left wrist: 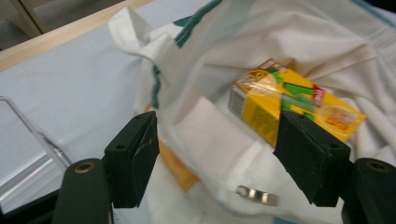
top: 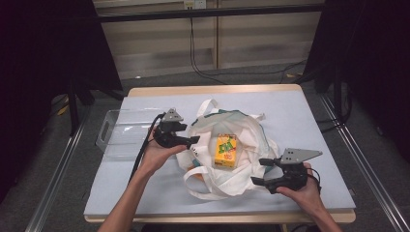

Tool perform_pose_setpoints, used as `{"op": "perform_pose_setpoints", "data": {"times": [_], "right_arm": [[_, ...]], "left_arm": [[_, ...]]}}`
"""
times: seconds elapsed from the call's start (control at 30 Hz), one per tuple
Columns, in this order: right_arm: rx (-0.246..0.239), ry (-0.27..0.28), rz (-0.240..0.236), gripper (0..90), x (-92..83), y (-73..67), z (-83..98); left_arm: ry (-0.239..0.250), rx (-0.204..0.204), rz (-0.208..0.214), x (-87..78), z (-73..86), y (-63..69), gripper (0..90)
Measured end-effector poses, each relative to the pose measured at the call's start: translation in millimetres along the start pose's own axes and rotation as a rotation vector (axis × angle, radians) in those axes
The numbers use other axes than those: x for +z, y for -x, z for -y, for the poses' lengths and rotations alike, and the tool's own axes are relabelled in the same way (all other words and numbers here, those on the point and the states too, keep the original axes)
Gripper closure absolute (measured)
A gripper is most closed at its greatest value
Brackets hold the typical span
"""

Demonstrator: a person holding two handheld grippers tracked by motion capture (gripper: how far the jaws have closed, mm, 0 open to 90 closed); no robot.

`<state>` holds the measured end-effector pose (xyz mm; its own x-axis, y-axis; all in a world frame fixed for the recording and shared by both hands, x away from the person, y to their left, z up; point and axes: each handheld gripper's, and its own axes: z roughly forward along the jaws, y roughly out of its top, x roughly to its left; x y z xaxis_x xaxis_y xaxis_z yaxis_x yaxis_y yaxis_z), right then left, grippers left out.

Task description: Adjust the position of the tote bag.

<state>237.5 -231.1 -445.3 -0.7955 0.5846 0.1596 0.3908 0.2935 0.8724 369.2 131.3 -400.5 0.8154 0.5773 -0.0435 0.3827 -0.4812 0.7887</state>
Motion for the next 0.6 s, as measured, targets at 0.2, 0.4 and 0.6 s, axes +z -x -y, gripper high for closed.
{"op": "perform_pose_setpoints", "data": {"times": [0.2,0.4,0.6], "right_arm": [[0.023,0.033,0.056,26.8,-3.0,2.7,-2.4],[0.007,0.023,0.056,27.9,-1.5,-3.7,-0.3],[0.012,0.031,0.074,29.8,-5.4,-4.7,2.8]], "left_arm": [[0.025,-0.016,0.057,-1.2,3.3,21.0,27.5],[0.031,-0.036,0.070,7.2,6.4,34.5,26.7],[-0.002,-0.032,0.084,19.6,5.0,53.6,22.4]]}}
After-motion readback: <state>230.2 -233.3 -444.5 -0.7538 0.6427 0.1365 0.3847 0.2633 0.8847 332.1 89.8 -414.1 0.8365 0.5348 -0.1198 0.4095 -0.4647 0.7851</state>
